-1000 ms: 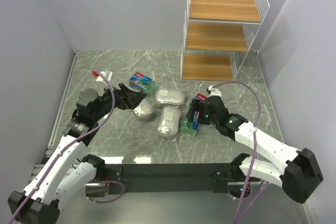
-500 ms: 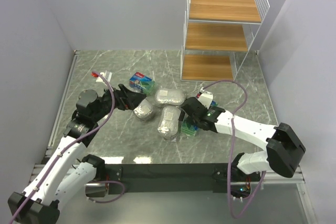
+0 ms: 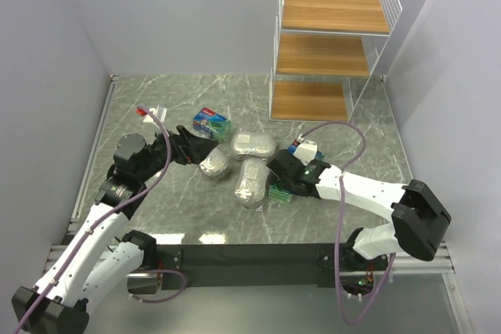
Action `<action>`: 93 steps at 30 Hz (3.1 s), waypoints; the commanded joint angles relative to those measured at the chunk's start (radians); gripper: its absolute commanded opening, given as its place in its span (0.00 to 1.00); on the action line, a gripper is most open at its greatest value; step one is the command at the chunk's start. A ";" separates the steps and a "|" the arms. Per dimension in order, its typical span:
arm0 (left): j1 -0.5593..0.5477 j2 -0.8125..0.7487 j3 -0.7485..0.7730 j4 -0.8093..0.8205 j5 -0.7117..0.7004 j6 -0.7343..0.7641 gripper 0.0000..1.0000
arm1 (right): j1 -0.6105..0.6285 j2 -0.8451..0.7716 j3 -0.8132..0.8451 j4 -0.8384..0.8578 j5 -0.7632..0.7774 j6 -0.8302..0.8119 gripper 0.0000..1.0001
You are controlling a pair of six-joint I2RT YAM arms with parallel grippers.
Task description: Place and organize the cleaning sponges onto the shelf
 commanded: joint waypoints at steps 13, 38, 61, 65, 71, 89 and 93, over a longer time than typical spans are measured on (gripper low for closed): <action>-0.003 -0.003 -0.003 0.040 0.021 0.002 0.99 | 0.040 0.069 -0.028 0.042 -0.041 -0.050 0.85; -0.001 0.002 -0.011 0.066 0.039 -0.006 0.99 | 0.040 -0.064 -0.069 -0.039 -0.054 -0.267 0.76; -0.003 -0.015 -0.017 0.060 0.039 -0.004 0.98 | 0.038 0.026 -0.054 -0.111 -0.024 -0.062 1.00; -0.003 -0.014 -0.016 0.060 0.036 -0.003 0.98 | 0.038 0.054 -0.061 -0.067 -0.053 -0.076 1.00; -0.003 -0.023 -0.016 0.060 0.033 0.001 0.98 | 0.038 0.107 -0.077 0.004 -0.109 -0.123 0.93; -0.003 -0.029 -0.011 0.034 0.030 0.007 0.98 | 0.038 -0.153 0.017 -0.110 -0.098 -0.223 0.68; -0.003 -0.029 -0.011 0.037 0.030 0.007 0.98 | 0.037 -0.235 0.046 -0.087 -0.106 -0.276 0.68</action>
